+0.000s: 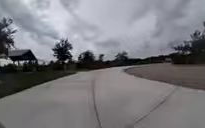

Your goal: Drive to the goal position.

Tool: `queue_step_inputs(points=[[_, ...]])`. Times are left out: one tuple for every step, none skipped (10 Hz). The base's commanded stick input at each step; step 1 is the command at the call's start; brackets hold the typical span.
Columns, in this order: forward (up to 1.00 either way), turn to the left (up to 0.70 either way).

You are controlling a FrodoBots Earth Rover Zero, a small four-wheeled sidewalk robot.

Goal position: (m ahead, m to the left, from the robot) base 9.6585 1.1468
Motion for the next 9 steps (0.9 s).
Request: queue_step_inputs(points=[[0.85, 0.34], [0.85, 0.34], [0.85, 0.34], [0.85, 0.34], [0.85, 0.34], [0.85, 0.34], [0.85, 0.34], [0.85, 0.34], [0.85, 0.21]])
